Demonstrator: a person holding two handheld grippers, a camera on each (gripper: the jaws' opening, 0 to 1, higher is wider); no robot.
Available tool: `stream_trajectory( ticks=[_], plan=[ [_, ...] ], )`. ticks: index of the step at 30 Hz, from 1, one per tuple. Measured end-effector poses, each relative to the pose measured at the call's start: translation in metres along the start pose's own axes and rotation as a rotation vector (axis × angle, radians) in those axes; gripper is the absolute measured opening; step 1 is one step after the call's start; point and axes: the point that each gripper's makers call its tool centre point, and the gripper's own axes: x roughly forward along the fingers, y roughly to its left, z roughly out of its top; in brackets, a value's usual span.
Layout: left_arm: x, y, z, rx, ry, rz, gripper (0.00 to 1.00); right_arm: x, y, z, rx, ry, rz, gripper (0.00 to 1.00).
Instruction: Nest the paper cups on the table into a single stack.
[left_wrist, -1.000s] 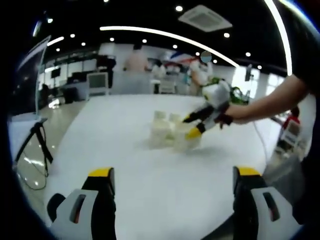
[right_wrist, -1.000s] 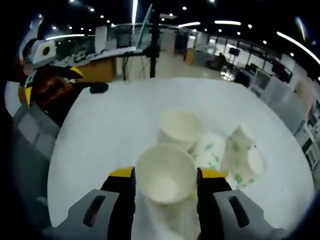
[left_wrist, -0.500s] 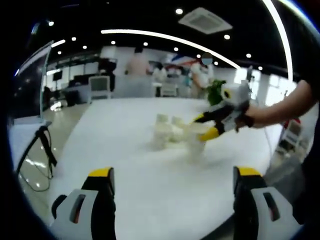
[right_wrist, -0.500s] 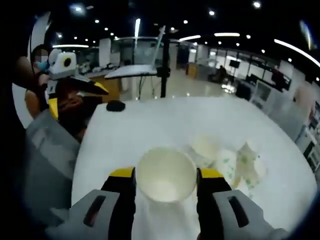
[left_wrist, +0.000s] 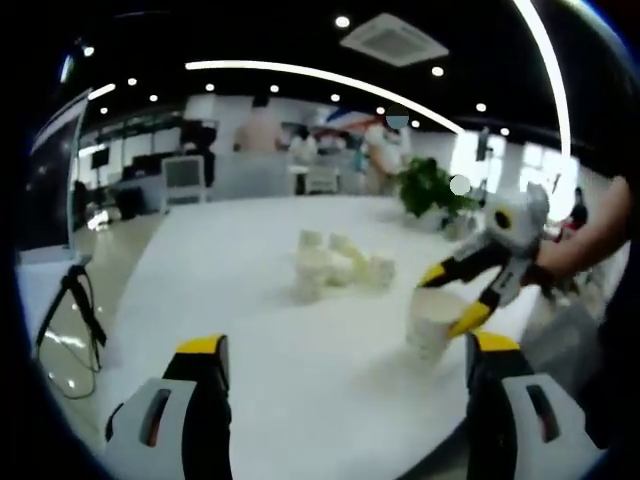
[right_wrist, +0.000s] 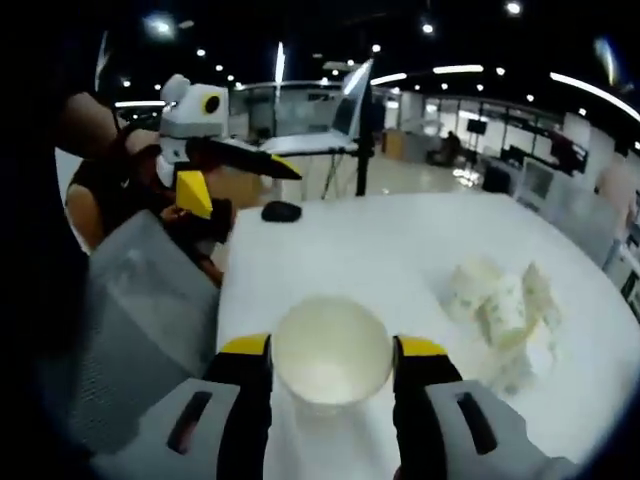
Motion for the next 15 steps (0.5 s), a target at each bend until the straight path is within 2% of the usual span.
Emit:
stream_trajectory(
  ticks=[3, 6, 9, 15],
  plan=[
    [0.001, -0.003, -0.002, 0.009, 0.014, -0.017, 0.97, -0.001, 0.002, -0.006, -0.016, 0.009, -0.015, 0.44],
    [0.001, -0.007, -0.004, 0.028, 0.028, -0.031, 0.97, 0.000, 0.003, -0.011, 0.010, -0.004, -0.029, 0.44],
    [0.001, -0.010, -0.005, 0.053, 0.038, -0.040, 0.97, 0.002, 0.008, -0.016, 0.085, -0.026, -0.011, 0.45],
    [0.000, -0.011, -0.006, 0.044, 0.039, -0.046, 0.97, 0.006, 0.016, -0.030, 0.049, -0.007, -0.007, 0.45]
  ],
)
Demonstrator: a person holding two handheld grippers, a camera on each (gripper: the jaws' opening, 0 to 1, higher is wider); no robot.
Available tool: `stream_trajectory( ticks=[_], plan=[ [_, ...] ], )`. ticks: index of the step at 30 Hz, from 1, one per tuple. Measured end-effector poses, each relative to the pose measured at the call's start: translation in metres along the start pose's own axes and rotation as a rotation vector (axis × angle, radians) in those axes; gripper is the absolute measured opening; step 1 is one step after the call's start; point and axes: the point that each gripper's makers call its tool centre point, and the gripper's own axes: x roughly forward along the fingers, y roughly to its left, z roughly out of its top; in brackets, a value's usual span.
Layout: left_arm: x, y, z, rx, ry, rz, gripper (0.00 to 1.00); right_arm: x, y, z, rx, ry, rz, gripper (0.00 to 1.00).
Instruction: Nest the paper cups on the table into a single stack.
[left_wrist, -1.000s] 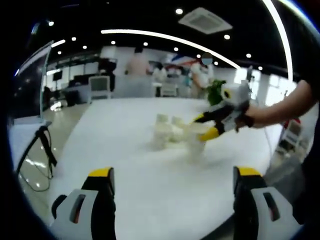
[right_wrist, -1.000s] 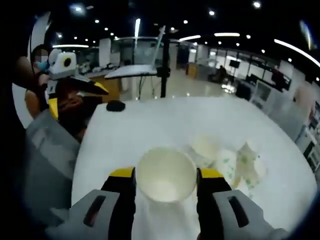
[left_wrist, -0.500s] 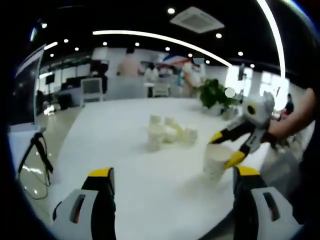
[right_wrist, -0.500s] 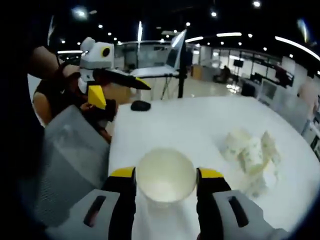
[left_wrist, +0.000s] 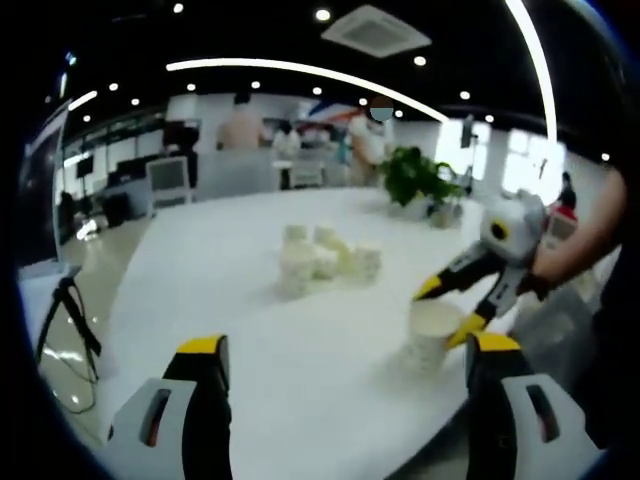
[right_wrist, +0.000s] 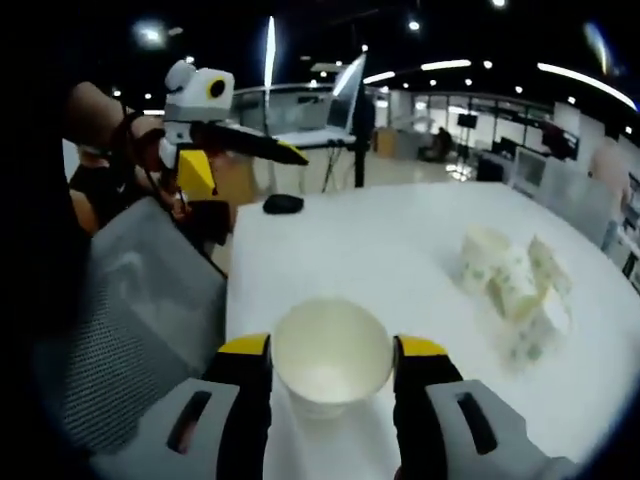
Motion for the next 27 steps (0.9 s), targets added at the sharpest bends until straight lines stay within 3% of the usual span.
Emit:
stream_trajectory(
  ticks=[4, 17, 27],
  plan=[
    [-0.001, -0.001, -0.001, 0.002, 0.002, -0.001, 0.97, 0.000, 0.008, -0.010, -0.037, 0.030, 0.017, 0.46],
    [-0.002, -0.007, 0.000, 0.013, 0.015, -0.019, 0.97, -0.004, 0.013, -0.015, -0.041, 0.055, 0.013, 0.55],
    [-0.005, -0.011, 0.010, 0.044, -0.010, -0.051, 0.99, -0.021, 0.020, -0.023, -0.053, 0.143, -0.001, 0.66]
  ],
)
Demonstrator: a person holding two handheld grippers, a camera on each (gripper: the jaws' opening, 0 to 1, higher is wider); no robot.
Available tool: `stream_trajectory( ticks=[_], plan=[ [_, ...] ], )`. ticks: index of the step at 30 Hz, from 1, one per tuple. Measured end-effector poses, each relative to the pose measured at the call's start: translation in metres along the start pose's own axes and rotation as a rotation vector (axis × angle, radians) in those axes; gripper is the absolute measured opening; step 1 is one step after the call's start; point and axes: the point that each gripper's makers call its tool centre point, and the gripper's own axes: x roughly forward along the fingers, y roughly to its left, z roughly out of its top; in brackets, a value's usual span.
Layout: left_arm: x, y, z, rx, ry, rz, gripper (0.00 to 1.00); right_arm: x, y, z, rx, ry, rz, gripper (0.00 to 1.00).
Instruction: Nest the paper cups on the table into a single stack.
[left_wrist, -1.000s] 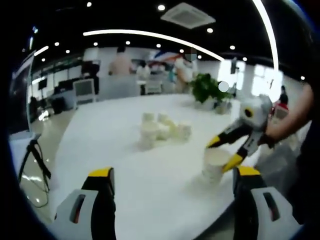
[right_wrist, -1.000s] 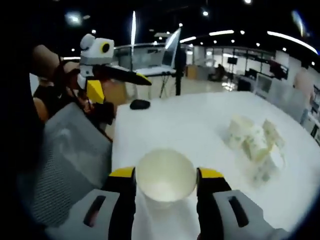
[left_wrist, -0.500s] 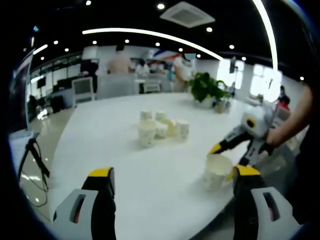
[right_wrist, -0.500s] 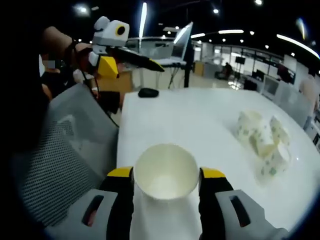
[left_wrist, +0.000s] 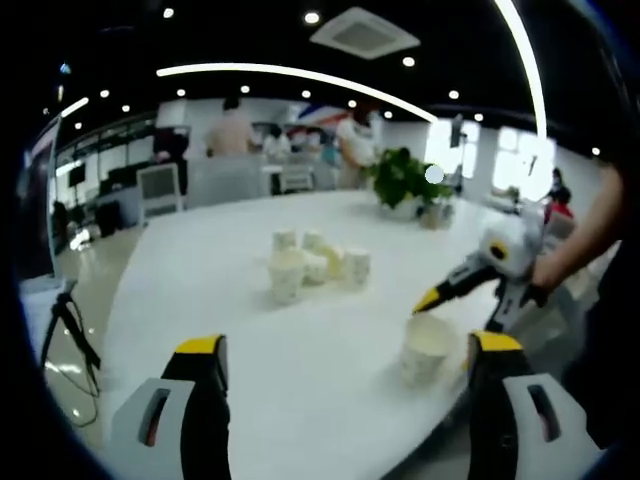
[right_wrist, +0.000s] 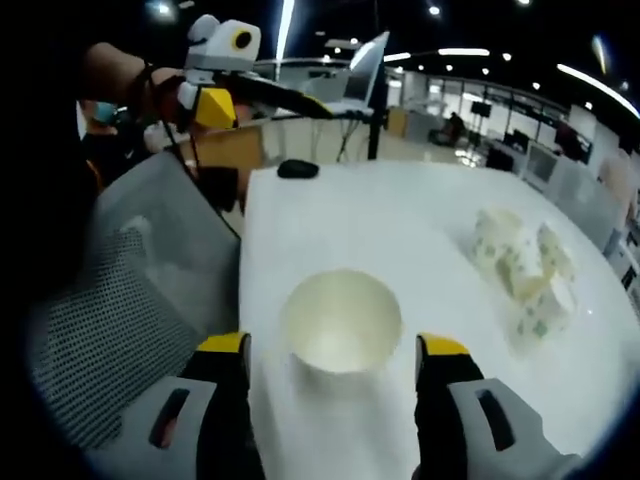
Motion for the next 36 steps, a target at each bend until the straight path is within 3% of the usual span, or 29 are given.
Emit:
stream_trajectory(
  ticks=[4, 7, 9, 14, 16, 18, 22, 24, 30, 36],
  plan=[
    [0.004, -0.003, 0.008, 0.009, -0.031, -0.040, 0.99, -0.010, -0.001, 0.003, 0.006, 0.019, -0.029, 0.71],
    [0.008, -0.006, 0.013, 0.035, -0.023, -0.066, 0.99, -0.017, -0.007, 0.004, 0.037, 0.019, -0.063, 0.73],
    [0.009, -0.003, 0.020, 0.032, -0.031, -0.059, 0.99, -0.022, -0.011, 0.007, 0.066, 0.004, -0.082, 0.76],
    [0.013, -0.001, 0.035, 0.012, -0.046, -0.024, 0.99, -0.028, -0.010, 0.003, 0.082, 0.005, -0.079, 0.91],
    [0.014, 0.006, 0.040, 0.004, -0.049, 0.020, 0.99, -0.030, -0.009, -0.001, 0.054, 0.000, -0.074, 0.98],
    [0.011, 0.015, 0.046, -0.032, -0.050, 0.090, 0.99, -0.031, -0.007, -0.004, 0.047, -0.015, -0.057, 0.99],
    [0.010, 0.012, 0.062, 0.044, -0.056, 0.112, 0.99, -0.037, -0.013, 0.008, -0.002, -0.105, -0.079, 1.00],
    [0.011, 0.013, 0.063, 0.038, -0.041, 0.120, 0.99, -0.041, -0.014, 0.006, -0.002, -0.100, -0.082, 1.00],
    [0.022, 0.014, 0.074, 0.080, -0.016, 0.086, 0.99, -0.053, -0.020, 0.008, 0.055, -0.127, -0.123, 1.00],
    [0.048, 0.025, 0.069, 0.108, 0.013, 0.011, 0.99, -0.057, -0.021, -0.001, 0.115, -0.094, -0.180, 1.00]
  ],
)
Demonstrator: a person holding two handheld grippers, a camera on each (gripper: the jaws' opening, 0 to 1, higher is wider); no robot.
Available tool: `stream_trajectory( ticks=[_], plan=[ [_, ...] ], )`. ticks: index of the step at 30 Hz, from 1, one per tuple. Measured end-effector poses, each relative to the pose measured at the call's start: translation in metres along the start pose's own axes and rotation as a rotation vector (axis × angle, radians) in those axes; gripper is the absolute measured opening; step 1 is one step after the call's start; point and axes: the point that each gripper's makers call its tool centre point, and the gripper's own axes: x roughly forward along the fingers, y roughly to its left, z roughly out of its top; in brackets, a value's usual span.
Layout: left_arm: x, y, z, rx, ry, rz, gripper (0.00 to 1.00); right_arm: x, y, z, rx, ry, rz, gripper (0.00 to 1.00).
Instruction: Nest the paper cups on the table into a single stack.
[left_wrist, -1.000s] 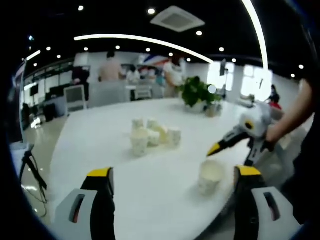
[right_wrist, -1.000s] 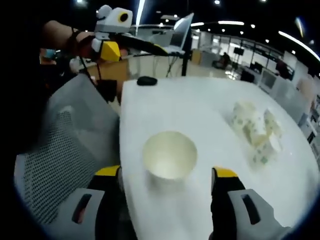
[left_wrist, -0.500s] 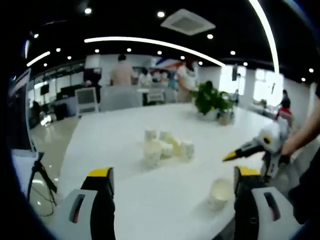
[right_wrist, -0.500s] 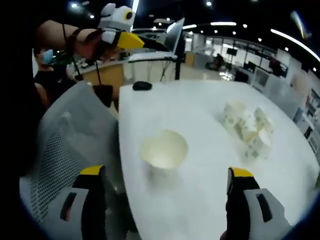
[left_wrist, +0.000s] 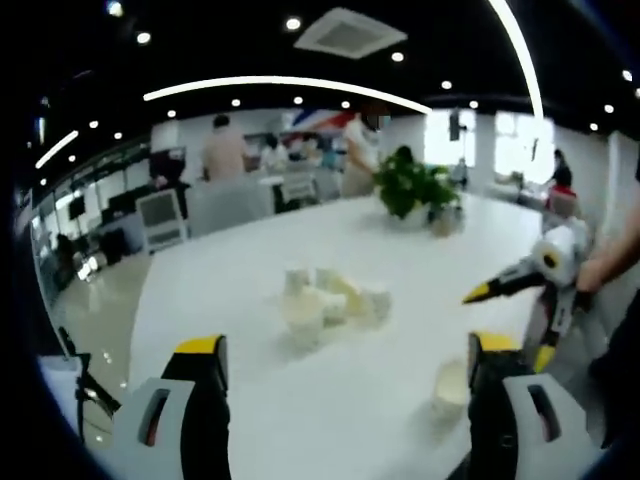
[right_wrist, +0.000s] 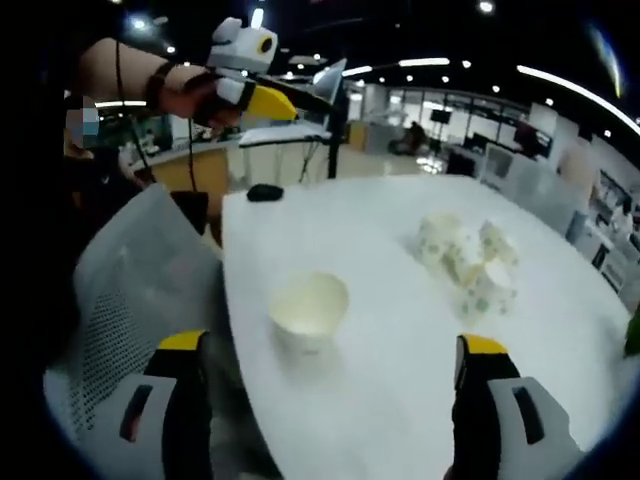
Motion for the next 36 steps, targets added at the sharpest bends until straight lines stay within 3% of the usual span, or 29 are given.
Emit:
stream_trajectory(
  ticks=[6, 10, 14, 16, 28, 36],
  plan=[
    [0.034, 0.018, -0.013, 0.044, 0.015, -0.073, 0.98, -0.002, 0.005, -0.011, 0.048, 0.056, -0.044, 1.00],
    [0.069, 0.033, -0.042, 0.054, 0.064, -0.159, 0.97, -0.003, 0.008, -0.016, 0.094, 0.094, -0.083, 1.00],
    [0.101, 0.040, -0.055, 0.106, 0.059, -0.236, 0.97, -0.005, 0.004, -0.016, 0.117, 0.120, -0.150, 0.99],
    [0.118, 0.045, -0.064, 0.126, 0.085, -0.267, 0.97, -0.005, 0.001, -0.015, 0.144, 0.122, -0.175, 0.99],
    [0.184, 0.051, -0.055, 0.251, 0.037, -0.352, 0.90, -0.011, -0.020, -0.011, 0.213, 0.148, -0.294, 0.98],
    [0.206, 0.055, -0.055, 0.266, 0.026, -0.382, 0.72, -0.015, -0.016, -0.018, 0.256, 0.174, -0.317, 0.97]
  ],
)
